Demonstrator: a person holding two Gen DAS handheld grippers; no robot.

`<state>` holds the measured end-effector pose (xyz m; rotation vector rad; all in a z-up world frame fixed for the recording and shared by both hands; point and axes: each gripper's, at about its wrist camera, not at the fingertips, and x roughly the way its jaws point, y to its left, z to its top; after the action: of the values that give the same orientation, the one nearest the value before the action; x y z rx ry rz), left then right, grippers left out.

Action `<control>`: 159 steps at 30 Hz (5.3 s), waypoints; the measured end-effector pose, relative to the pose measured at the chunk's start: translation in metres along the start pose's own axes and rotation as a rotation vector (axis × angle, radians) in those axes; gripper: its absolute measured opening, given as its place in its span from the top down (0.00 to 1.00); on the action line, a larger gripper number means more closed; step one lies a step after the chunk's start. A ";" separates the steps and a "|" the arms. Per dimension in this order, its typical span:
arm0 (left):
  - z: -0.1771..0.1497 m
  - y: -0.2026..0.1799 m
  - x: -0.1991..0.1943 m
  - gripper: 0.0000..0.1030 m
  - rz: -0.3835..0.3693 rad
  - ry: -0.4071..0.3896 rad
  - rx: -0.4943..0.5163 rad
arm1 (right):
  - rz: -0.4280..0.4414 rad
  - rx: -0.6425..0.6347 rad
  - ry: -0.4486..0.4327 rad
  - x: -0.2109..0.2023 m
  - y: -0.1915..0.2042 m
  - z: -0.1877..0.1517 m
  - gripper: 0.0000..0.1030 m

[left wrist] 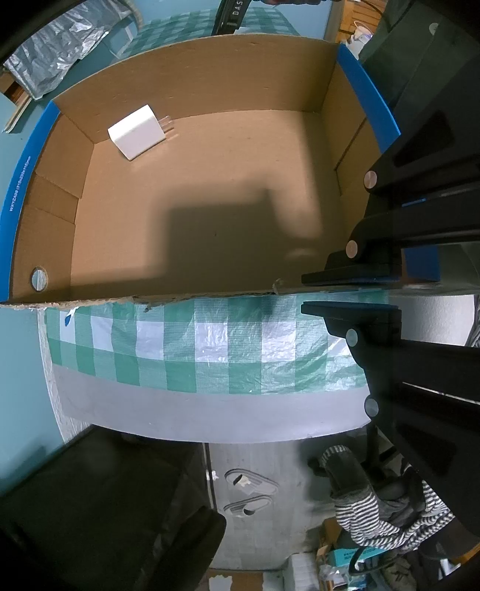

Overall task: Organize rigid objects
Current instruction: 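Move the right gripper to the green-lidded round tin and grasp it, then carry the green tin into the box beside the plug and release, then move the right gripper back to the white octagonal box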

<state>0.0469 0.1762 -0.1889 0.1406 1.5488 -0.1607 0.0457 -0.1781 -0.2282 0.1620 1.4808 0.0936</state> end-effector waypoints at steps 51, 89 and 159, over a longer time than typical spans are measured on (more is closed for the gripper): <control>-0.001 -0.003 0.002 0.92 0.006 0.000 0.012 | 0.030 -0.115 -0.105 -0.079 0.052 0.053 0.58; -0.001 -0.004 0.000 0.92 0.003 0.000 0.007 | 0.019 -0.368 -0.055 -0.037 0.151 0.145 0.57; 0.001 -0.005 0.003 0.92 0.019 0.011 0.026 | -0.035 -0.032 -0.034 -0.057 0.002 0.090 0.39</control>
<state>0.0468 0.1710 -0.1916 0.1773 1.5564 -0.1655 0.1302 -0.1902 -0.1649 0.1114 1.4465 0.0852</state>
